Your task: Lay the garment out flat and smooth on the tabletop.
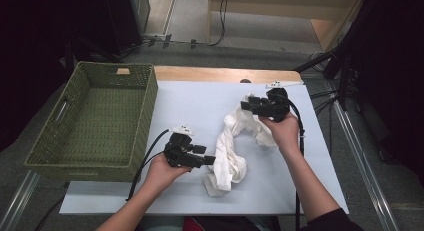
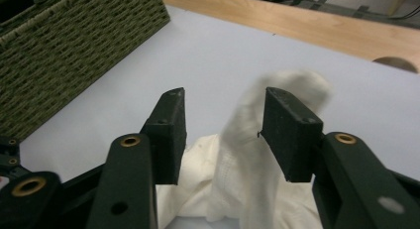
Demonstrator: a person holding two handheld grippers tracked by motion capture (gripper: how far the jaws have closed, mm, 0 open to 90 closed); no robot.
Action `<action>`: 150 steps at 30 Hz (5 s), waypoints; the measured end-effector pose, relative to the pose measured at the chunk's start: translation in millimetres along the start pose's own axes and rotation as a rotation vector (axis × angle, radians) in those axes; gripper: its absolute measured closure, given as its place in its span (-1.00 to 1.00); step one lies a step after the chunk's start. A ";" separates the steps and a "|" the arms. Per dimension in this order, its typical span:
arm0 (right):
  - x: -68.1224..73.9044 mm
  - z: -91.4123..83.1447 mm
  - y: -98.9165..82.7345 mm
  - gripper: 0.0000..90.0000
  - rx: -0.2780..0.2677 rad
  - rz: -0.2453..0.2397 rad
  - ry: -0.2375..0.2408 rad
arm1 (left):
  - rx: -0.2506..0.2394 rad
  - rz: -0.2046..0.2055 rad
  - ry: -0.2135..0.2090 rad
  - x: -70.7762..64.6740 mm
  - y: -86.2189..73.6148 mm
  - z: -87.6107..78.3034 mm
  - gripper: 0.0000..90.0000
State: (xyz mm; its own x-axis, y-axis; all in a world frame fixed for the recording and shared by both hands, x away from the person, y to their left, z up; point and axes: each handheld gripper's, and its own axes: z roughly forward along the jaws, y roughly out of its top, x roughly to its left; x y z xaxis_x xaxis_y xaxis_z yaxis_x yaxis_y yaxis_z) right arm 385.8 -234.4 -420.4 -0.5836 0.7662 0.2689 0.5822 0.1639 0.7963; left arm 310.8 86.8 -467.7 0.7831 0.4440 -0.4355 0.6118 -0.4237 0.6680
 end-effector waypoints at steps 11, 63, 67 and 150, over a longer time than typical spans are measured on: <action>-14.7 -19.5 -9.1 -0.03 0.027 0.021 -0.017 | -0.001 0.003 0.001 0.0 1.1 1.6 -0.20; -5.9 -54.6 -97.7 0.04 0.140 0.068 -0.042 | 0.006 0.033 0.004 0.1 6.0 7.5 -0.20; -10.2 -41.7 -100.6 0.04 0.173 0.089 -0.032 | 0.011 0.033 0.004 -0.1 5.6 8.7 -0.20; -26.3 -16.4 -117.0 0.03 0.263 0.045 -0.016 | 0.019 0.042 0.018 -0.7 5.1 11.4 -0.23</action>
State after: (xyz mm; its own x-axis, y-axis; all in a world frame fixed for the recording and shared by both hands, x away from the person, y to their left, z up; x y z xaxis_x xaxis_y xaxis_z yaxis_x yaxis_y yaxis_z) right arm 323.7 -283.9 -511.7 -0.5456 0.7859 0.2908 0.7359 0.2834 0.6149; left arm 314.6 75.4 -470.9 0.8060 0.4396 -0.3963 0.5806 -0.4573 0.6737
